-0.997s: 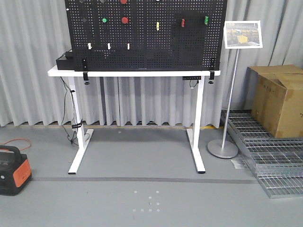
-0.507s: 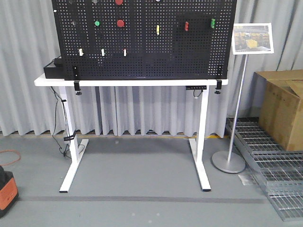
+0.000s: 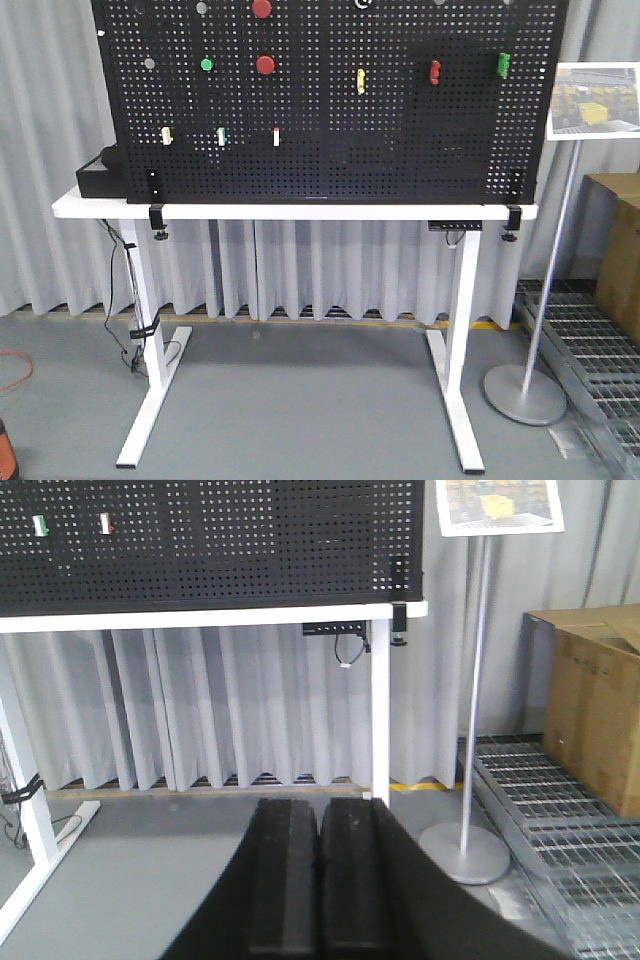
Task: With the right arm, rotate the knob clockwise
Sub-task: 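Drive the base forward toward the black pegboard on the white table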
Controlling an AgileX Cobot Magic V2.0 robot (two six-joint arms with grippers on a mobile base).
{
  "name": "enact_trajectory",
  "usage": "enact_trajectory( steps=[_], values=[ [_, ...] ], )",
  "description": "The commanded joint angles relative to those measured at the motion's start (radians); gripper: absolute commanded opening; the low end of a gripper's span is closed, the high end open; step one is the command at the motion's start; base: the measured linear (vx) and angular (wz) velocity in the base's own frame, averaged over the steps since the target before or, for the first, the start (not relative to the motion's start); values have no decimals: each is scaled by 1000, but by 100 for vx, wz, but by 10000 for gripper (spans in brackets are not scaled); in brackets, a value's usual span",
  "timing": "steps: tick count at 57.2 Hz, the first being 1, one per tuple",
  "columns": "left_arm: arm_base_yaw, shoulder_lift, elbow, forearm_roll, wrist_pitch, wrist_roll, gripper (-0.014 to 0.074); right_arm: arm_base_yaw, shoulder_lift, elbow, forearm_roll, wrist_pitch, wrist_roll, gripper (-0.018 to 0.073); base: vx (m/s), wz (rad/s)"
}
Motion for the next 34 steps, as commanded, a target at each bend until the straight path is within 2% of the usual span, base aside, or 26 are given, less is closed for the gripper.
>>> enact_trajectory(
  steps=[1,34],
  values=[
    [-1,15,16,-5,-83,-3,-6,-5,-9,8,-8,-76,-4,-7,44,5],
    [-1,15,16,-5,-83,-3,-6,-5,-9,8,-8,-76,-4,-7,41,1]
  ],
)
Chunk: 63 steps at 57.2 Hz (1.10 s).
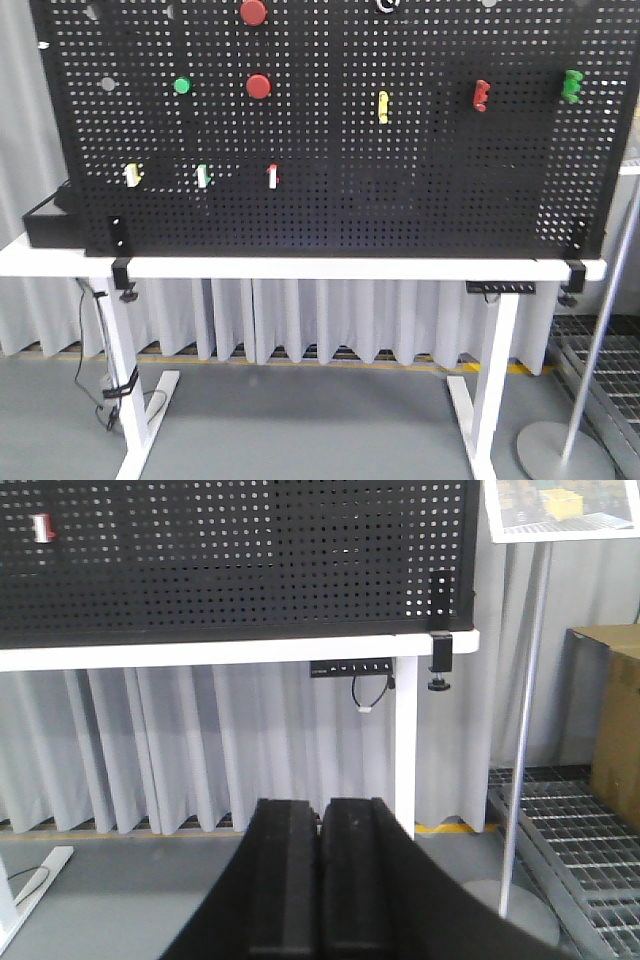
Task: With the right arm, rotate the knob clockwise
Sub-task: 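Drive the base forward toward the black pegboard on the white table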
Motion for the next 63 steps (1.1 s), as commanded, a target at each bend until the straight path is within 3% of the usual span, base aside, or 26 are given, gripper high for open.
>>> enact_trajectory(
  steps=[1,63],
  values=[
    [-1,15,16,-5,-83,-3,-6,-5,-9,8,-8,-76,-4,-7,42,-1],
    [-1,15,16,-5,-83,-3,-6,-5,-9,8,-8,-76,-4,-7,38,-2]
  ],
)
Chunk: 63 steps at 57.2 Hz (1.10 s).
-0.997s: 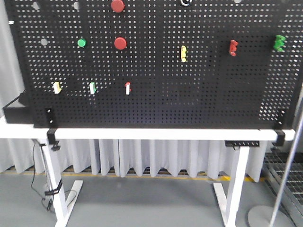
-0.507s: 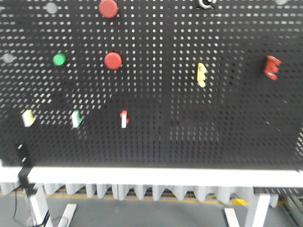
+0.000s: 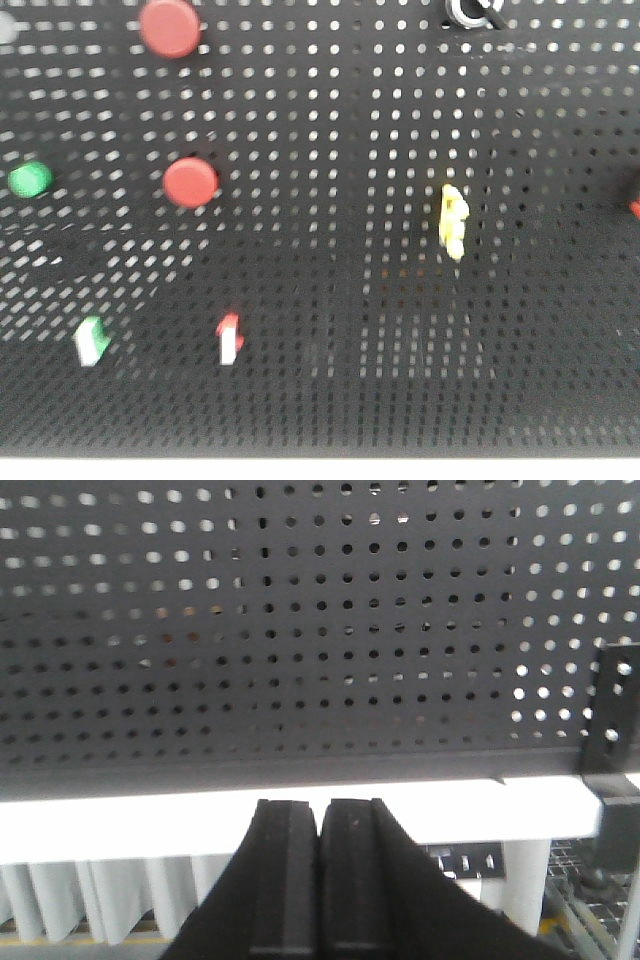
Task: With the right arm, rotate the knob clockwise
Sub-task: 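Drive the base forward toward the black pegboard on the white table, then raise the right gripper toward the black rotary knob near the board top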
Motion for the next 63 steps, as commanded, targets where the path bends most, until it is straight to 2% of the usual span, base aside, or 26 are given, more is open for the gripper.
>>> enact_trajectory(
  steps=[1,34,38,45,47,51,57,63],
  values=[
    [-1,15,16,-5,-83,-3,-6,-5,-9,8,-8,-76,-4,-7,22,-8],
    [-1,15,16,-5,-83,-3,-6,-5,-9,8,-8,-78,-4,-7,7,-2],
    [-1,15,16,-5,-83,-3,-6,-5,-9,6,-5,-134,-2,-7,0,0],
    [-1,15,16,-5,-83,-3,-6,-3,-9,-15,23,-320,10,-7,0,0],
    [-1,15,16,-5,-83,-3,-6,-3,-9,-48,23,-376,11,-7,0,0],
    [-1,15,16,-5,-83,-3,-6,-3,2,-147,14,-386,11,-7,0,0],
    [-1,15,16,-5,-83,-3,-6,-3,95,-327,2,-360,-8,-7,0,0],
    [-1,15,16,-5,-83,-3,-6,-3,271,-556,-61,-292,-12,-7,0,0]
  ],
)
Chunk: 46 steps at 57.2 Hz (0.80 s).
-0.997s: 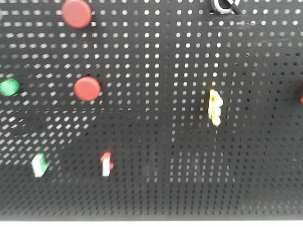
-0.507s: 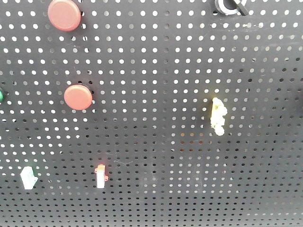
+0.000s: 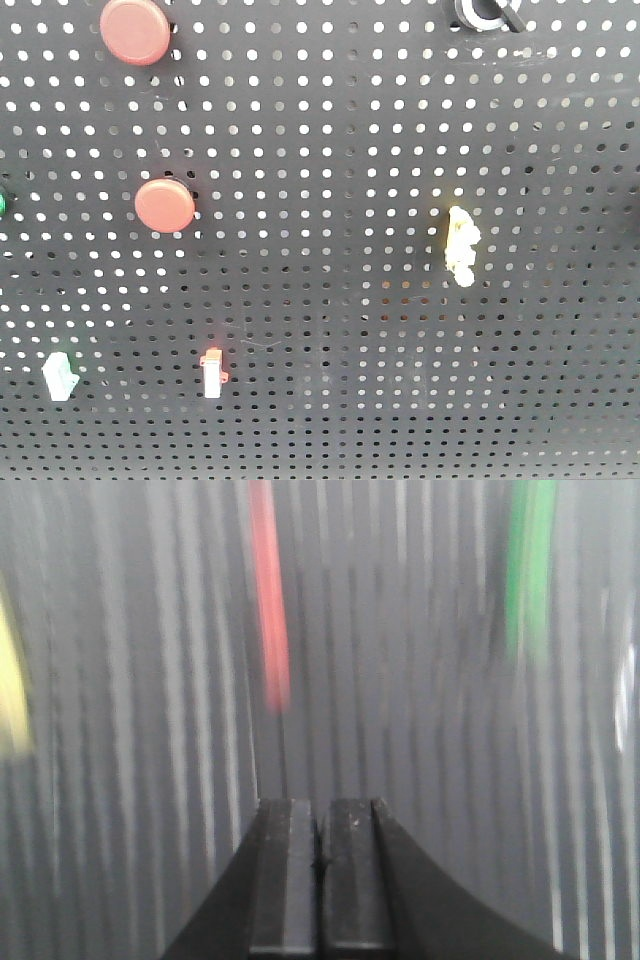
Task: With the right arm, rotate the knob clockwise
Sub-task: 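Raise the right gripper toward the black rotary knob near the board top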
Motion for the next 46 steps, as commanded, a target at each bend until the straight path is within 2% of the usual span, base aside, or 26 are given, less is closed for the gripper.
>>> enact_trajectory(
  steps=[1,15,21,25,33,42,46],
  values=[
    [-1,15,16,-5,-83,-3,-6,-3,167,-225,-60,-20,-13,-7,0,0],
    [-1,15,16,-5,-83,-3,-6,-3,491,-579,-35,69,90,-7,0,0],
    [-1,15,16,-5,-83,-3,-6,3,570,-706,-98,177,47,-7,0,0],
    [-1,15,16,-5,-83,-3,-6,40,626,-803,-127,230,8,-7,0,0],
    [-1,15,16,-5,-83,-3,-6,222,718,-941,-128,306,-172,-7,0,0],
    [-1,15,16,-5,-83,-3,-6,558,847,-1011,-128,393,-436,-7,0,0],
    [-1,15,16,-5,-83,-3,-6,667,893,-1022,-157,402,-513,-7,0,0]
  ],
)
